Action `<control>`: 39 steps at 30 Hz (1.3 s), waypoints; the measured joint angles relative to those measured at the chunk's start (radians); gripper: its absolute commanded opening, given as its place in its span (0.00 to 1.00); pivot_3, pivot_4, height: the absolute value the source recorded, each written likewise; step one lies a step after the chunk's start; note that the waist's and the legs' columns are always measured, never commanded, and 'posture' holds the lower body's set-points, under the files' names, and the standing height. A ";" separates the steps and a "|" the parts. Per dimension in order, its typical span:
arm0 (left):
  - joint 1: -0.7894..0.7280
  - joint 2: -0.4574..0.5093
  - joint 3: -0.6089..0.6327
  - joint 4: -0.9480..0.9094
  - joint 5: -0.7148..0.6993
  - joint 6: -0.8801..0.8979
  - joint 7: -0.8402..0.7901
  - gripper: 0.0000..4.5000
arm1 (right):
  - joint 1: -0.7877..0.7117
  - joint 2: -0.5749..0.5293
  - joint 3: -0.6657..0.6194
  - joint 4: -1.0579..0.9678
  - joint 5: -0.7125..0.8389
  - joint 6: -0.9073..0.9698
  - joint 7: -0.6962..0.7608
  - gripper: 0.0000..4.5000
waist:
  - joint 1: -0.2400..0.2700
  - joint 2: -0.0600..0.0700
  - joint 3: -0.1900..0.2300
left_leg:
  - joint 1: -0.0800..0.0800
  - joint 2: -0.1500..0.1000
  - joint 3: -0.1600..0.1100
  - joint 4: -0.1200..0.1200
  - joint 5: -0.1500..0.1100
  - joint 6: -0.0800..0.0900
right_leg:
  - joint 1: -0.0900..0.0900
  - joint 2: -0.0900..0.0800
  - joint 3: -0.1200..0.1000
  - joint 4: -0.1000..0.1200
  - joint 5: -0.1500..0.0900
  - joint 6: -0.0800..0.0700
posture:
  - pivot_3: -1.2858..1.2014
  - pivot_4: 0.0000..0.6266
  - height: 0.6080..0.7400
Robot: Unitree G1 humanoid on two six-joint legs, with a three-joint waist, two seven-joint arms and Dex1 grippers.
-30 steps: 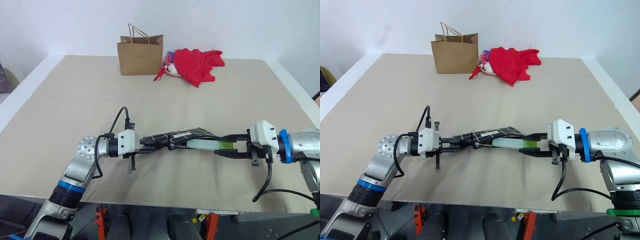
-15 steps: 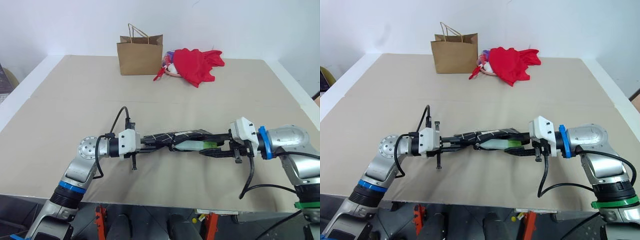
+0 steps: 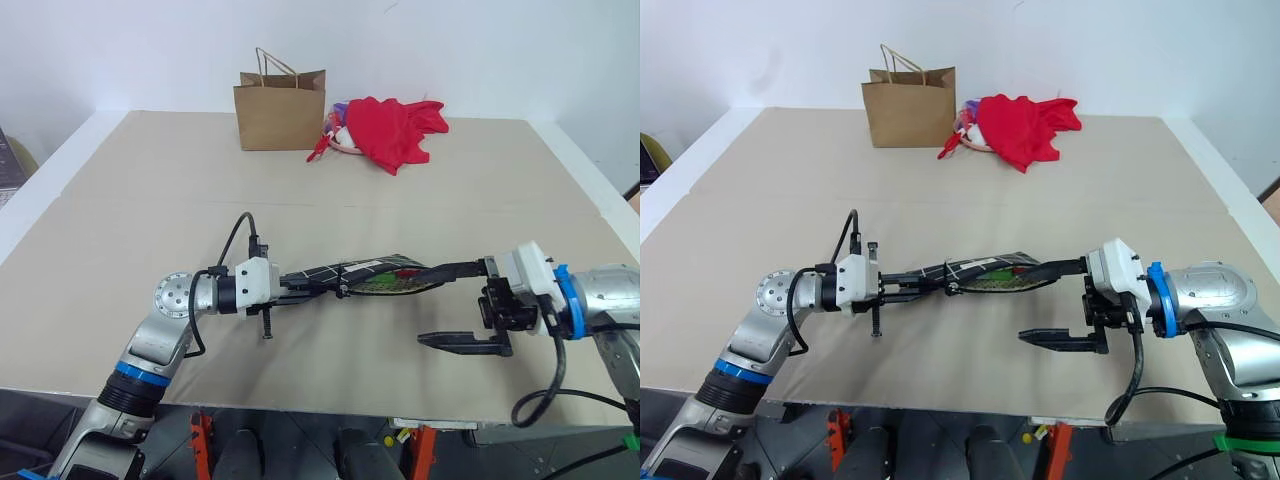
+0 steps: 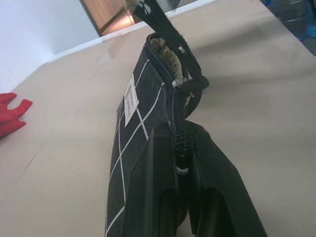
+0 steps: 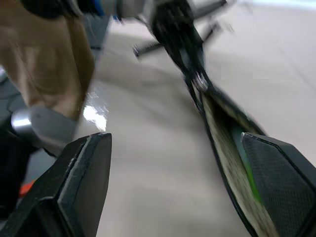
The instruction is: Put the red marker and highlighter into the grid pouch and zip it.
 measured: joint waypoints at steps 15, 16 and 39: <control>-0.008 -0.004 0.000 0.018 -0.001 -0.005 -0.003 0.00 | -0.271 0.289 0.256 0.065 -0.078 0.062 -0.228 1.00 | 0.002 -0.003 0.001 | -0.001 0.000 -0.002 -0.002 0.001 0.000 | -0.001 0.000 -0.002 0.000 -0.001 -0.001 | 0.52 0.24 1.00; -0.007 -0.004 0.000 0.017 -0.001 -0.005 -0.002 0.00 | -0.272 0.290 0.268 0.065 -0.081 0.064 -0.228 1.00 | 0.002 -0.003 0.001 | -0.001 0.000 -0.002 -0.002 0.001 0.000 | -0.001 0.000 -0.002 0.000 -0.001 -0.001 | 0.52 0.24 1.00; 0.015 -0.002 0.000 -0.037 0.003 0.006 0.033 0.00 | -0.289 0.336 0.326 0.144 -0.194 -0.024 -0.189 0.03 | 0.002 -0.003 0.001 | -0.001 0.000 -0.003 -0.002 0.001 0.000 | -0.001 0.000 -0.003 0.000 0.000 -0.001 | 0.52 0.24 1.00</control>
